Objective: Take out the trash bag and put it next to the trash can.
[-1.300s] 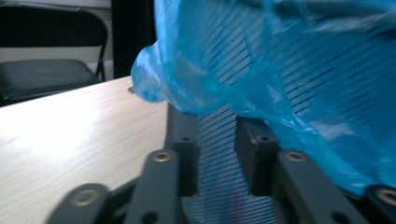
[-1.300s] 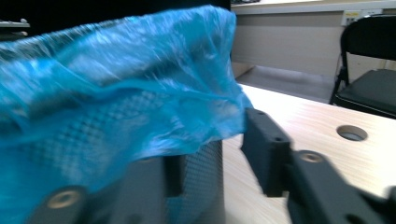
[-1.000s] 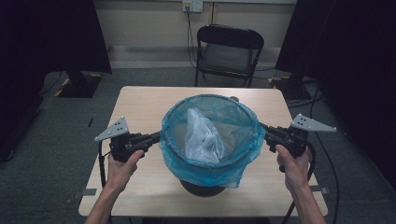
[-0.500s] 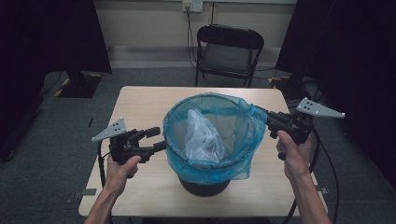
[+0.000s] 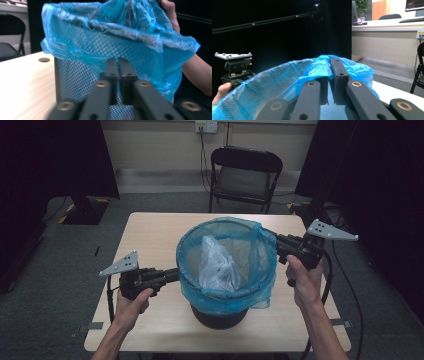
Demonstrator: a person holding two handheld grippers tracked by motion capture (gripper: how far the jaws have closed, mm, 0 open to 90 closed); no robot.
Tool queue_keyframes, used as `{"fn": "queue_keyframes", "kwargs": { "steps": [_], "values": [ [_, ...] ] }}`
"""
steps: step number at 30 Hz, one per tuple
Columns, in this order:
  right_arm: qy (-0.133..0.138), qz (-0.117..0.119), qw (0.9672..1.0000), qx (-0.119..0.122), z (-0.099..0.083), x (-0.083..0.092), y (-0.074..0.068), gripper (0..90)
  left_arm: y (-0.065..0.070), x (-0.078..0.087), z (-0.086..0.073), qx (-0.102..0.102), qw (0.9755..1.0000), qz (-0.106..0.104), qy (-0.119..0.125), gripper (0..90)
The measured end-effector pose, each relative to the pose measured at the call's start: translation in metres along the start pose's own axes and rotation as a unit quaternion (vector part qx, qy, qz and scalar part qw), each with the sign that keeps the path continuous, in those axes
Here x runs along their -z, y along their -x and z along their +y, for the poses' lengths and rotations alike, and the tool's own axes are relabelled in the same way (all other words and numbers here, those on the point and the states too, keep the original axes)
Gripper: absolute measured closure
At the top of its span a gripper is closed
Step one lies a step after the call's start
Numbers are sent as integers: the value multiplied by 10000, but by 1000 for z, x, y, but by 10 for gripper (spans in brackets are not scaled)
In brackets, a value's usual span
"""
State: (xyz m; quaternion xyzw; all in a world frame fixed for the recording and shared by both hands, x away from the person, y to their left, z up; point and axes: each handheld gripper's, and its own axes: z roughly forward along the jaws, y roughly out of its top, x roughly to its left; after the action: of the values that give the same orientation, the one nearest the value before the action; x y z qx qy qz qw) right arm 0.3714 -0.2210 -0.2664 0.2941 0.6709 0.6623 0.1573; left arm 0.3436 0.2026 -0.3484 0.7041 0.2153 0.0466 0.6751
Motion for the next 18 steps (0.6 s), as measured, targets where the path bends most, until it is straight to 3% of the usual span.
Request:
{"fn": "queue_keyframes", "kwargs": {
  "steps": [3,6,8,12,18],
  "values": [
    [31,26,10000,27,3,-2,-3,855,1,4,7,14,9999,-6,157,900],
    [42,53,10000,49,6,-3,-5,852,7,5,14,-217,9996,193,12,900],
    [47,76,9999,75,8,-4,-7,852,9,5,16,-269,9993,247,-73,900],
    [45,105,9999,119,10,-5,-10,840,9,15,19,-211,9995,188,147,900],
    [26,180,9998,99,10,-9,-12,840,15,18,35,-333,9989,184,259,900]
  ]
}}
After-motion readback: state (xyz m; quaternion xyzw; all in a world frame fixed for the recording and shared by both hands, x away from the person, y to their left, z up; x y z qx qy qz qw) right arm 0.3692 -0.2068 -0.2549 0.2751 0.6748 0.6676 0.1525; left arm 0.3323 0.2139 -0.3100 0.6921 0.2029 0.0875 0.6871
